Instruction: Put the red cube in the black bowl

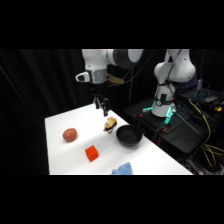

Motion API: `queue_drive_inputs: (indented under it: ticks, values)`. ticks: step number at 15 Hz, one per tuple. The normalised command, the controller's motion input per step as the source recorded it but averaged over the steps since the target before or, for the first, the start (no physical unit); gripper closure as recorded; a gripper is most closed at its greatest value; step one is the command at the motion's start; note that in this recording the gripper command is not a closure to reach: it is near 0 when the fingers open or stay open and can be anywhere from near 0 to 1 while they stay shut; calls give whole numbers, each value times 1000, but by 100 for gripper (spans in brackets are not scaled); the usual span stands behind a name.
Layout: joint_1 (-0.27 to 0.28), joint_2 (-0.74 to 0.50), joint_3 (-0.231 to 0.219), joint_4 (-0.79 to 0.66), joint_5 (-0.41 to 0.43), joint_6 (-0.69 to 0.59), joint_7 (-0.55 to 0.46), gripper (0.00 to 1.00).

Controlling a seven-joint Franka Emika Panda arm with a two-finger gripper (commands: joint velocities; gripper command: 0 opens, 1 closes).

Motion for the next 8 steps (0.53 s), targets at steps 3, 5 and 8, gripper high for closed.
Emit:
queue_drive_inputs:
  ticks: [3,5,8]
  values:
    - [-11,33,25,45,7,3,7,0]
    - [14,152,49,191,24,47,8,0]
    - [30,332,59,388,31,72,-32,0]
